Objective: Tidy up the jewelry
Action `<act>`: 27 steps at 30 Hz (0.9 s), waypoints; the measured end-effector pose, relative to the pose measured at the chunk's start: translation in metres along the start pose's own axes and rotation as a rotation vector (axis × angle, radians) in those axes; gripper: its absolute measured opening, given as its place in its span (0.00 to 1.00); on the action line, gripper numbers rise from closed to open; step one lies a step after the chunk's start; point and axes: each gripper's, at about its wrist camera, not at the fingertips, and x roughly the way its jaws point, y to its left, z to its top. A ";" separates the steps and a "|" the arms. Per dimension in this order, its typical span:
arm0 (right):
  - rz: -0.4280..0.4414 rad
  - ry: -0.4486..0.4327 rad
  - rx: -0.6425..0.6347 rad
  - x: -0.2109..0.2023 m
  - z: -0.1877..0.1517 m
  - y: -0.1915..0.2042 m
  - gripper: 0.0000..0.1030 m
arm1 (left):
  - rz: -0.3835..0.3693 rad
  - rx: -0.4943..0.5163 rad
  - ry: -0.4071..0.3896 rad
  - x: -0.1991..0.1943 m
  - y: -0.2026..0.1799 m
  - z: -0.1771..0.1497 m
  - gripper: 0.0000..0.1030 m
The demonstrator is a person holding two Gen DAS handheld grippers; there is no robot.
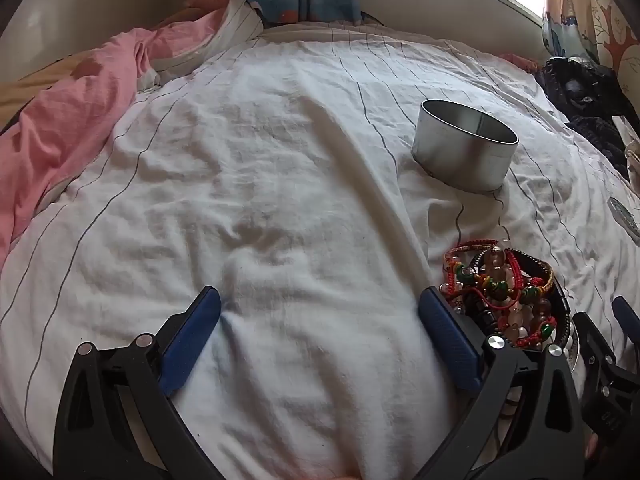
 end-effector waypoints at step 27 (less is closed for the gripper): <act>-0.005 0.000 -0.005 0.002 -0.001 0.001 0.94 | -0.006 0.068 -0.044 -0.013 0.004 -0.011 0.93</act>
